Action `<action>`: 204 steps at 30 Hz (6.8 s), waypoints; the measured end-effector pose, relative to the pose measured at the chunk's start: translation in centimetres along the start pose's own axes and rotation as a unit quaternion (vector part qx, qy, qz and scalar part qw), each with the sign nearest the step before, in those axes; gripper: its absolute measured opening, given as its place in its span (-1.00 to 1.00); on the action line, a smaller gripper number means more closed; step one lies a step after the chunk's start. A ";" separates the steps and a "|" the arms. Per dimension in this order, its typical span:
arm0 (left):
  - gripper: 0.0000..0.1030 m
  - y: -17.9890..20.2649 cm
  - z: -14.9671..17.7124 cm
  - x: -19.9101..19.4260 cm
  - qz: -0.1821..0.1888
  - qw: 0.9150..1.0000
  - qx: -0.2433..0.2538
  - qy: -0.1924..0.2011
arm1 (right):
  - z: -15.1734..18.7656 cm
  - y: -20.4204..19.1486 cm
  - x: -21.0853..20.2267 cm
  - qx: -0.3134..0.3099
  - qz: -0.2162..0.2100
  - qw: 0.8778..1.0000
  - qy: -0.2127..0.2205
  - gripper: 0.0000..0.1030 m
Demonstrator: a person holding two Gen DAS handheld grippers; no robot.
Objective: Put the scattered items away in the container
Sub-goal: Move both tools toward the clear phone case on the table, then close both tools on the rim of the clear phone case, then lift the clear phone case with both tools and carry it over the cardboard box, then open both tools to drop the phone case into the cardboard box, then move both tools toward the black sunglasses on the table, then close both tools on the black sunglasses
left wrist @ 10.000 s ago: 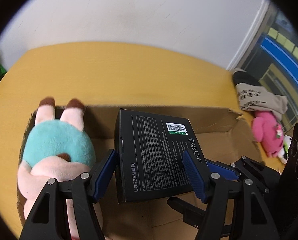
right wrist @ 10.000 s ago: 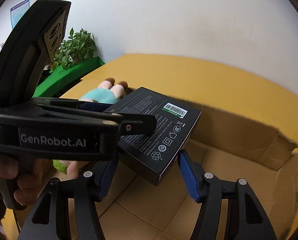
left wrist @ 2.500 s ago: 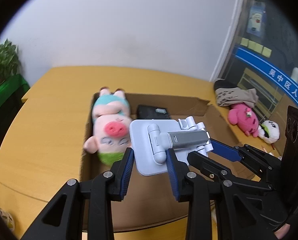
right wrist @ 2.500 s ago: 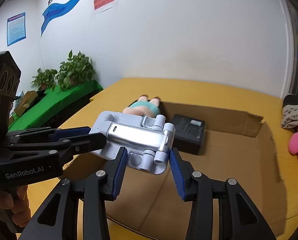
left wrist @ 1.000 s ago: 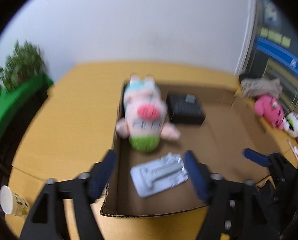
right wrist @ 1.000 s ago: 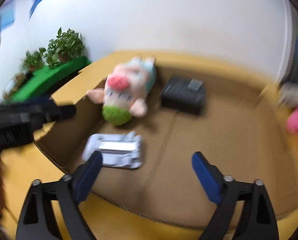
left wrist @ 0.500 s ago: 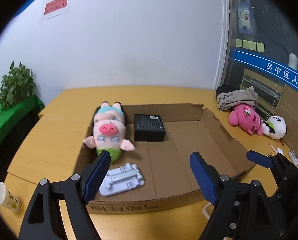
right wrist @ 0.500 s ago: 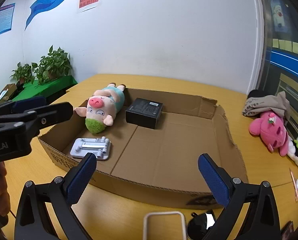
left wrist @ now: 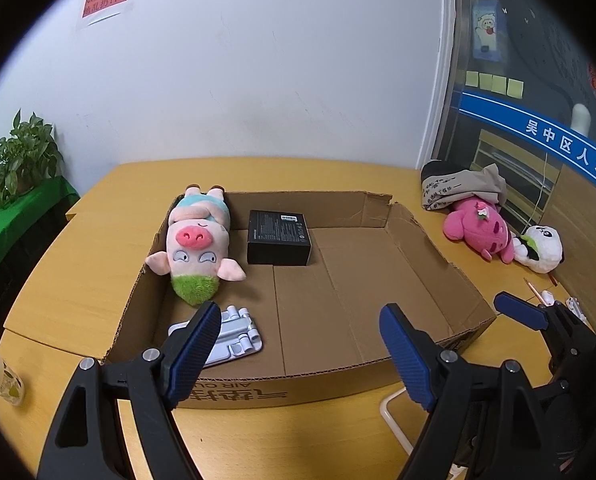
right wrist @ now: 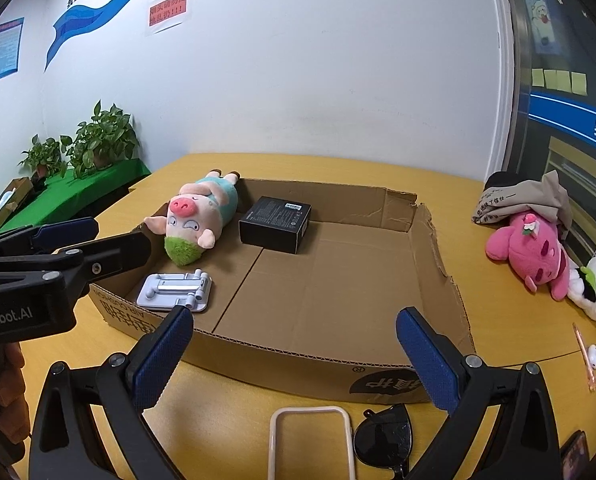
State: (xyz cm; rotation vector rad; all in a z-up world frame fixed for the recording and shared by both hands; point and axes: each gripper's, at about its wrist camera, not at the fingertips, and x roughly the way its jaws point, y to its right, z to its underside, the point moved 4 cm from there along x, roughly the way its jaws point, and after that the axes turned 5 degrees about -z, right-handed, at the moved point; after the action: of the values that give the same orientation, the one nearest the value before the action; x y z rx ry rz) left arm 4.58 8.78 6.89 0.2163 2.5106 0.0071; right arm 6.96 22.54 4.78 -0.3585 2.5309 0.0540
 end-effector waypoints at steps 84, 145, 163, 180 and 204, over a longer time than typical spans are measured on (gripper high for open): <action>-0.50 8.6 10.1 6.1 0.214 0.948 -0.056 -0.230 | 14.9 1.6 -2.7 0.121 -0.116 0.980 -0.111 0.56; -0.54 6.8 -8.7 35.4 0.144 0.946 -0.035 -0.288 | -5.1 12.9 26.5 0.181 -0.094 0.950 -0.236 0.56; 0.57 4.2 -13.2 15.3 0.033 0.998 0.046 -0.014 | -8.7 9.0 10.1 0.046 0.001 0.995 -0.091 0.99; 0.58 5.7 -1.1 2.8 0.088 0.994 0.062 -0.032 | 4.7 7.8 -2.8 0.046 0.020 0.994 -0.097 0.99; 0.58 15.3 12.2 10.6 0.279 0.932 -0.008 -0.233 | 16.0 8.5 -2.0 0.125 -0.018 0.979 -0.162 -0.16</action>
State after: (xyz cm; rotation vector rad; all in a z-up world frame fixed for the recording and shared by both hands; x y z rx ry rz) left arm 5.54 24.95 -8.36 0.8172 1.9045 0.1829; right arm 14.99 33.03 -7.73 -0.2685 2.1758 -0.2024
